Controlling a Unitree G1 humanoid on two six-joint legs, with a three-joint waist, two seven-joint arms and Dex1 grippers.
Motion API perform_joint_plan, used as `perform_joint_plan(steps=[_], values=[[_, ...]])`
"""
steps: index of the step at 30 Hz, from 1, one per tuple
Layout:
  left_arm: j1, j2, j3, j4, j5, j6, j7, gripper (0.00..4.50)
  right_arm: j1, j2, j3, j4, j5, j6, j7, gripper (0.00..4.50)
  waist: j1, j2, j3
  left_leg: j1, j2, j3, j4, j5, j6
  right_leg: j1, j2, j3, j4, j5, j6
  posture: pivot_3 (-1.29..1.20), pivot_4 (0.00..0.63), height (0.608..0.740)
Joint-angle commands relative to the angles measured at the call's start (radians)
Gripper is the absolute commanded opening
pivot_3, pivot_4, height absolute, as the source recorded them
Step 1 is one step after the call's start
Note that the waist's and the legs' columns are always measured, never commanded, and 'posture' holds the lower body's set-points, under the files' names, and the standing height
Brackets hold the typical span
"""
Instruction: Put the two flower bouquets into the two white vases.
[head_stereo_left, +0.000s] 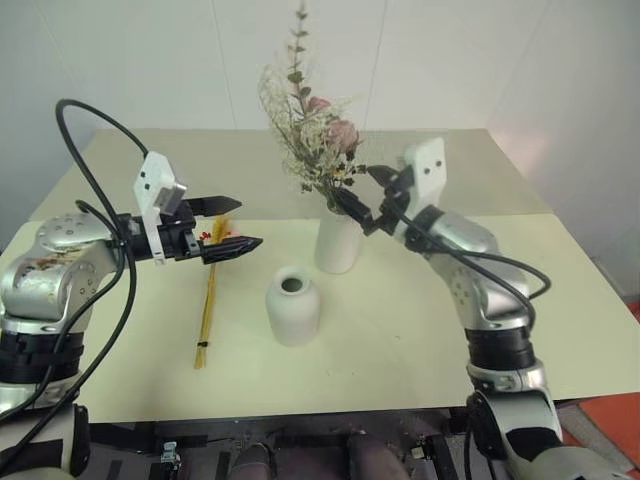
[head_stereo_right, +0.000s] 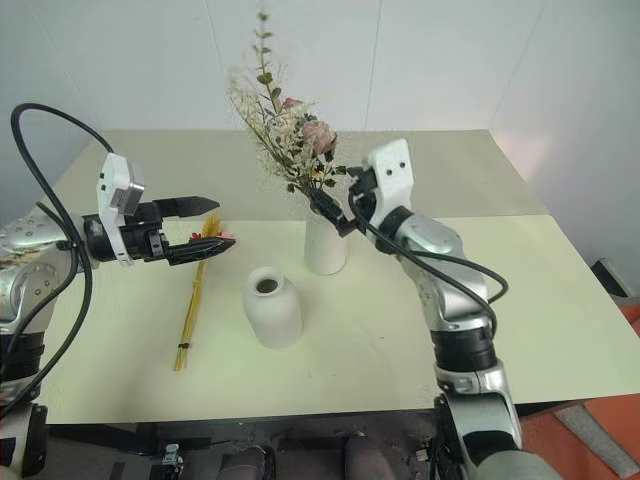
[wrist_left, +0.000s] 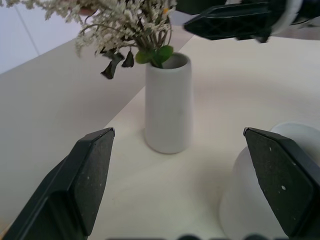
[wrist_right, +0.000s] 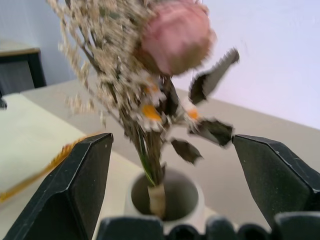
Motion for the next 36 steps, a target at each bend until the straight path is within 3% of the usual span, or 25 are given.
perform_joint_plan(steps=[1, 8, 11, 16, 25, 36], values=[[-0.002, 0.037, -0.006, -0.008, 0.060, 0.033, 0.071, 4.50, 0.027, -0.096, -0.045, -0.143, 0.079, 0.089, 0.075, 4.46, 0.001, 0.000, 0.000, 0.000, 0.000, 0.000, 0.000, 0.000, 0.000, 0.000, 0.000, 0.000, 0.000, 0.000, 0.000, 0.00, 0.150, 0.740], [-0.120, 0.094, -0.139, 0.052, 0.169, 0.325, 0.200, 4.50, 0.040, -0.332, -0.106, -0.210, 0.217, 0.220, 0.241, 4.46, 0.002, 0.000, 0.000, 0.001, 0.000, 0.000, 0.000, 0.000, 0.000, 0.001, 0.000, 0.000, 0.000, -0.004, 0.007, 0.00, 0.150, 0.740], [-0.207, 0.086, -0.212, 0.072, 0.178, 0.525, 0.231, 4.50, 0.051, -0.463, -0.094, -0.219, 0.239, 0.202, 0.380, 4.46, 0.007, -0.001, 0.000, 0.001, 0.000, 0.000, 0.000, 0.000, 0.000, 0.001, 0.000, 0.000, -0.001, -0.004, 0.007, 0.00, 0.150, 0.740], [-0.298, 0.056, -0.325, 0.127, 0.230, 0.716, 0.306, 4.50, 0.043, -0.578, -0.062, -0.200, 0.270, 0.157, 0.567, 4.46, 0.010, -0.001, 0.000, 0.001, 0.000, 0.000, 0.000, 0.000, 0.000, 0.001, 0.000, 0.000, -0.001, -0.005, 0.008, 0.00, 0.150, 0.740], [-0.492, -0.116, -0.315, 0.435, 0.283, 0.861, 0.447, 4.50, 0.064, -0.591, -0.049, -0.164, 0.267, 0.079, 0.666, 4.46, 0.028, -0.001, 0.000, 0.000, -0.001, 0.000, 0.002, 0.000, 0.000, 0.001, 0.000, 0.000, 0.000, -0.005, 0.008, 0.00, 0.150, 0.740], [-0.459, -0.214, -0.279, 0.425, 0.278, 0.969, 0.555, 4.50, 0.057, -0.604, -0.048, -0.148, 0.271, 0.071, 0.684, 4.46, 0.025, -0.001, 0.000, 0.000, -0.001, 0.000, 0.002, 0.000, 0.000, 0.000, 0.000, 0.000, 0.000, -0.005, 0.008, 0.00, 0.150, 0.740]])
